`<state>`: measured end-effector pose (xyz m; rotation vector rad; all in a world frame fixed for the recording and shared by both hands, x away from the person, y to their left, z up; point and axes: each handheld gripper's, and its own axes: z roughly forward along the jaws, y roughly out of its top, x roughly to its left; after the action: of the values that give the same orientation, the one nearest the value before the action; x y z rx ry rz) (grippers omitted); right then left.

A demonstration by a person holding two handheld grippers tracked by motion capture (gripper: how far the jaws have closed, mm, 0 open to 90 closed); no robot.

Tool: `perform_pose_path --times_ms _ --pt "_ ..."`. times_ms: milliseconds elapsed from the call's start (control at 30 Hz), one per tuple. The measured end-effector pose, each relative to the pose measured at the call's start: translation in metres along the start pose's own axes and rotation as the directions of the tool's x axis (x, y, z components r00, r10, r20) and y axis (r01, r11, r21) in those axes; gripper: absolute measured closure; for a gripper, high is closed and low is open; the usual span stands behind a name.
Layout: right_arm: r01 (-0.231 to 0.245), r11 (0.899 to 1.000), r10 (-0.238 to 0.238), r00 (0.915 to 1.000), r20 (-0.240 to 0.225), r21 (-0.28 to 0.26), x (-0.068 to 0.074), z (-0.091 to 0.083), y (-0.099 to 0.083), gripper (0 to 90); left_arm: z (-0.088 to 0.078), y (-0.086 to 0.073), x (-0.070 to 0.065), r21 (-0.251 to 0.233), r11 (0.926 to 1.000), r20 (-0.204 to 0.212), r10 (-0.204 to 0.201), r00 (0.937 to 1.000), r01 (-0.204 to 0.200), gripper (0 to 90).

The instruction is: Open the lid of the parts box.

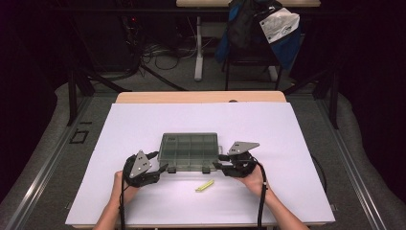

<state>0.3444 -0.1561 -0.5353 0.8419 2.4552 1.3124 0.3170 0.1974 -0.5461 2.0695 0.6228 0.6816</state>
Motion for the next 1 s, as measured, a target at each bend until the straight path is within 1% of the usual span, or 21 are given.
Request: perform_pose_path --times_ms 100,167,200,267,300,333,367,400,500,567,633,733,867,900,933,1000 --pt "-0.003 1.000 0.003 1.0000 0.005 -0.011 0.000 -0.001 0.001 61.7 -0.001 0.001 -0.001 -0.015 0.9998 -0.019 0.010 0.9998 -0.010 44.6" --pt "-0.003 1.000 0.003 1.0000 0.005 -0.011 0.000 -0.001 0.001 61.7 -0.001 0.001 -0.002 -0.020 0.9997 -0.022 0.011 0.9997 -0.012 46.1" --pt "-0.002 1.000 0.002 1.0000 0.003 -0.011 0.000 -0.002 0.001 61.7 -0.002 0.001 -0.003 -0.032 0.9993 -0.034 0.018 0.9993 -0.019 47.1" --pt "0.001 1.000 -0.001 1.0000 0.004 -0.009 0.000 -0.002 0.001 61.3 -0.002 0.001 -0.003 -0.039 0.9988 -0.045 0.027 0.9986 -0.029 48.1" --pt "0.002 1.000 -0.002 1.0000 0.005 -0.010 0.000 -0.001 0.001 59.9 -0.003 0.001 -0.004 -0.047 0.9984 -0.049 0.028 0.9984 -0.031 48.6" --pt "0.006 1.000 -0.006 0.9999 0.008 -0.002 0.001 -0.001 0.001 53.2 -0.003 0.001 -0.004 -0.048 0.9984 -0.051 0.029 0.9983 -0.031 48.9" --pt "0.012 1.000 -0.013 0.9998 0.016 0.006 0.001 0.000 0.002 51.3 -0.003 0.001 -0.004 -0.050 0.9982 -0.054 0.031 0.9981 -0.034 49.2" --pt "0.021 1.000 -0.021 0.9996 0.020 0.009 0.001 0.000 0.002 51.2 -0.004 0.001 -0.004 -0.052 0.9981 -0.056 0.029 0.9980 -0.032 49.9" --pt "0.049 0.999 -0.049 0.9980 0.040 -0.006 0.002 -0.001 0.001 48.8 -0.004 0.000 -0.003 -0.056 0.9980 -0.054 0.026 0.9982 -0.029 50.7" --pt "0.076 0.997 -0.074 0.9950 0.067 -0.022 0.005 -0.002 0.001 48.2 -0.004 0.000 -0.003 -0.058 0.9980 -0.054 0.023 0.9983 -0.026 50.8" --pt "0.108 0.994 -0.104 0.9896 0.099 -0.033 0.009 -0.003 0.002 48.5 -0.003 0.000 -0.003 -0.058 0.9980 -0.053 0.022 0.9984 -0.025 50.9" --pt "0.137 0.990 -0.131 0.9832 0.128 -0.044 0.012 -0.003 0.003 49.6 -0.004 0.000 -0.003 -0.060 0.9979 -0.053 0.020 0.9984 -0.023 50.9" --pt "0.161 0.986 -0.152 0.9769 0.150 -0.049 0.014 -0.002 0.004 51.4 -0.004 0.000 -0.002 -0.063 0.9978 -0.054 0.018 0.9984 -0.021 51.0" --pt "0.161 0.986 -0.152 0.9769 0.150 -0.049 0.014 -0.002 0.004 51.4 -0.004 0.000 -0.002 -0.063 0.9978 -0.054 0.018 0.9984 -0.021 51.1" --pt "0.171 0.984 -0.162 0.9733 0.162 -0.042 0.015 -0.002 0.004 52.1 -0.004 0.000 -0.002 -0.069 0.9974 -0.055 0.015 0.9984 -0.018 51.3" --pt "0.173 0.984 -0.164 0.9723 0.167 -0.042 0.016 -0.002 0.004 52.5 -0.004 0.000 -0.002 -0.067 0.9976 -0.056 0.014 0.9983 -0.018 51.4"
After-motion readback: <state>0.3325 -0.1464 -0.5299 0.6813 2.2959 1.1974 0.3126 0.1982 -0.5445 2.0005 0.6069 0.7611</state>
